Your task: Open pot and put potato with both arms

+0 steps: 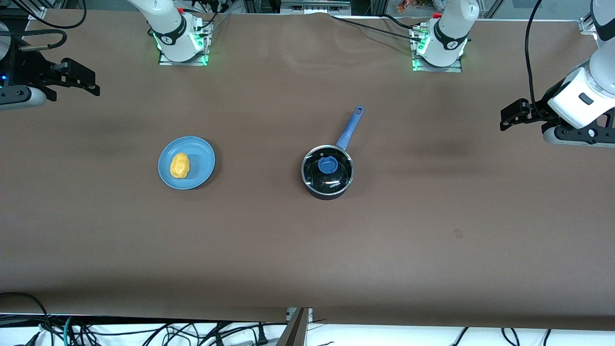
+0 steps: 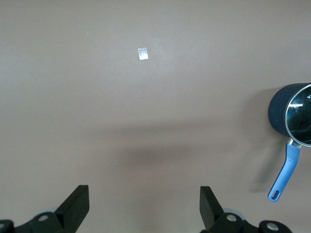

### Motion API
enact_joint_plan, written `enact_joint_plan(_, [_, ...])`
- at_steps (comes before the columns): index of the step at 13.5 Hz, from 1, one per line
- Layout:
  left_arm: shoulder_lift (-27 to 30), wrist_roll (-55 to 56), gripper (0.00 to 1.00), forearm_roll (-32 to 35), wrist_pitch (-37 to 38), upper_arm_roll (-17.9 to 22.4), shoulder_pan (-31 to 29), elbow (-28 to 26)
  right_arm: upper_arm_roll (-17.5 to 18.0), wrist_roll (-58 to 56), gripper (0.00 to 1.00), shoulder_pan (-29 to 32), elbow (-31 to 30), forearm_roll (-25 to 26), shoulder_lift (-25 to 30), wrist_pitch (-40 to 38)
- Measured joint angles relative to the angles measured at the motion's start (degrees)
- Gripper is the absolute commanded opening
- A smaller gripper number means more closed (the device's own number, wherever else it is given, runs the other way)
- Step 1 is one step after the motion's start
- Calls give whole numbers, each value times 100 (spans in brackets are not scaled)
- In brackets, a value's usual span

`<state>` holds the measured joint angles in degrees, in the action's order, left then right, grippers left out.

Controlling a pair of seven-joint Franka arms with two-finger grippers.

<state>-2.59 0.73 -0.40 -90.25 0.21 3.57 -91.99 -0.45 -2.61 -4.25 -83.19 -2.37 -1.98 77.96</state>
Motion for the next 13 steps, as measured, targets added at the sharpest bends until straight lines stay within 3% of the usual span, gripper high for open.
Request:
enact_joint_plan(8, [-6, 0, 100, 0, 47, 0, 0, 1, 40, 11, 100, 31, 138, 18, -21, 227])
enact_joint_plan(13, [-121, -4, 100, -1, 752, -157, 133, -1, 115, 41, 100, 24, 154, 327, -43, 280])
